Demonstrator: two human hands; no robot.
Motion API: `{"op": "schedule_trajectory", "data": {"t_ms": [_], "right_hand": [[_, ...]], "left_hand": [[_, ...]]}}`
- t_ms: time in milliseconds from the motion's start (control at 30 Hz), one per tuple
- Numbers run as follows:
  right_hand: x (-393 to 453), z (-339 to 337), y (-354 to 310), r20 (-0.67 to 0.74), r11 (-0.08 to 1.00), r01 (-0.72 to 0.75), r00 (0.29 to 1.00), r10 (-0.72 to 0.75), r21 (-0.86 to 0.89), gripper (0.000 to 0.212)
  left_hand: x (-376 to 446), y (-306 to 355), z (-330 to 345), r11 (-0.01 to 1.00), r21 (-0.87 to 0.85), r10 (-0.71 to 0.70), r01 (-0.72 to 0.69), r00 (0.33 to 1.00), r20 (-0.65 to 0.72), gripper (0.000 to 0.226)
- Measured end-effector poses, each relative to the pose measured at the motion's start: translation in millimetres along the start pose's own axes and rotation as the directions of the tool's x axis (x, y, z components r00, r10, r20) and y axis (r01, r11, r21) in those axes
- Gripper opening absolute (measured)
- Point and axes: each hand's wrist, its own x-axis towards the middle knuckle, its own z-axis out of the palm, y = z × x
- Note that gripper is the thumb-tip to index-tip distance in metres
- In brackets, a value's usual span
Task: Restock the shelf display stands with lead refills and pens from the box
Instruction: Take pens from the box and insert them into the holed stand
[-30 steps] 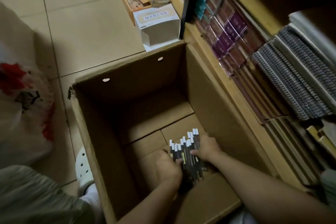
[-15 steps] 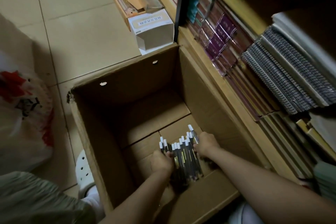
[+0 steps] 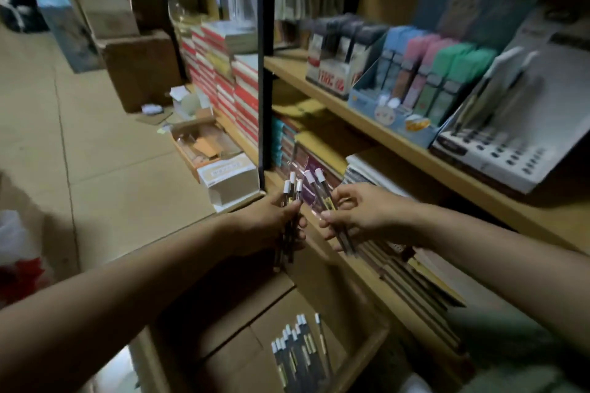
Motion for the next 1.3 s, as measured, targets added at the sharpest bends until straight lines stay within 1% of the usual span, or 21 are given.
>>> {"op": "schedule_trajectory", "data": {"t_ms": [100,167,267,333,367,433,500,567,667,733,767,800,833,900,933,967,1000,1033,1133,1233,1300], "right_hand": [[-35,-23,-20,-0.084,0.994,0.111,0.99,-0.11,0.008,0.021],[-51,-33,-26,-0.154,0.981,0.183,0.973,-0.173,0.057,0.021],[-65,-48,-33,-0.275,0.929,0.309,0.929,-0.249,0.202,0.035],[-70,-56,-39,-0.34,0.89,0.368,0.901,-0.27,0.269,0.038],[-72,-60,-40,-0.364,0.876,0.384,0.892,-0.27,0.293,0.039],[-74,-66,-41,-0.387,0.87,0.39,0.884,-0.262,0.302,0.039],[-76,-70,-40,-0.394,0.875,0.393,0.879,-0.268,0.281,0.032],[-76,-72,-37,-0.407,0.879,0.402,0.87,-0.28,0.256,0.026],[-75,-74,-34,-0.429,0.903,0.386,0.859,-0.277,0.189,0.025],[-76,-78,-33,-0.467,0.929,0.36,0.838,-0.281,0.087,0.022],[-78,-82,-34,-0.502,0.936,0.351,0.814,-0.291,0.027,0.018],[-82,-87,-36,-0.553,0.934,0.356,0.773,-0.312,-0.028,0.015],[-86,-96,-37,-0.617,0.92,0.381,0.703,-0.354,-0.092,0.015],[-97,-115,-41,-0.724,0.865,0.459,0.524,-0.449,-0.204,0.016],[-102,-124,-42,-0.768,0.844,0.483,0.442,-0.464,-0.233,0.017],[-104,-134,-41,-0.804,0.836,0.485,0.373,-0.463,-0.256,0.016],[-104,-141,-38,-0.828,0.836,0.476,0.326,-0.456,-0.273,0.015],[-102,-145,-35,-0.842,0.841,0.462,0.303,-0.447,-0.28,0.017],[-93,-152,-26,-0.848,0.863,0.4,0.294,-0.441,-0.31,0.016],[-85,-157,-25,-0.839,0.851,0.334,0.233,-0.491,-0.405,0.008],[-78,-159,-25,-0.832,0.841,0.289,0.195,-0.519,-0.457,0.012]], "left_hand": [[-3,44,22,0.997,0.007,0.072,-0.073,0.995,0.075,0.018],[-4,67,38,0.993,-0.034,0.115,-0.111,0.986,0.118,0.022],[-5,93,65,0.98,-0.103,0.189,-0.168,0.948,0.257,0.033],[-8,104,81,0.972,-0.106,0.235,-0.211,0.916,0.324,0.031],[-9,107,88,0.968,-0.087,0.252,-0.236,0.91,0.33,0.028],[-11,112,99,0.954,-0.019,0.292,-0.299,0.913,0.286,0.03],[-12,115,108,0.93,0.036,0.348,-0.366,0.906,0.242,0.033],[-12,116,117,0.903,0.059,0.403,-0.426,0.886,0.23,0.026],[-6,115,126,0.884,0.072,0.441,-0.462,0.874,0.205,0.017],[0,116,130,0.885,0.053,0.443,-0.462,0.873,0.203,0.014],[4,117,131,0.889,0.033,0.441,-0.457,0.874,0.201,0.013],[9,118,132,0.896,0.014,0.434,-0.444,0.881,0.19,0.013],[13,118,134,0.904,-0.004,0.421,-0.427,0.89,0.175,0.014],[22,117,137,0.92,-0.024,0.391,-0.392,0.908,0.151,0.016],[26,115,139,0.925,-0.022,0.379,-0.38,0.913,0.15,0.017],[29,112,141,0.93,-0.012,0.366,-0.369,0.917,0.157,0.018],[31,109,144,0.934,0.002,0.351,-0.356,0.921,0.167,0.018],[33,106,146,0.938,0.013,0.338,-0.346,0.925,0.175,0.02],[37,102,151,0.942,0.035,0.321,-0.334,0.927,0.195,0.027],[40,102,155,0.935,0.058,0.333,-0.351,0.921,0.205,0.024],[43,102,157,0.934,0.054,0.337,-0.354,0.92,0.198,0.026]]}}
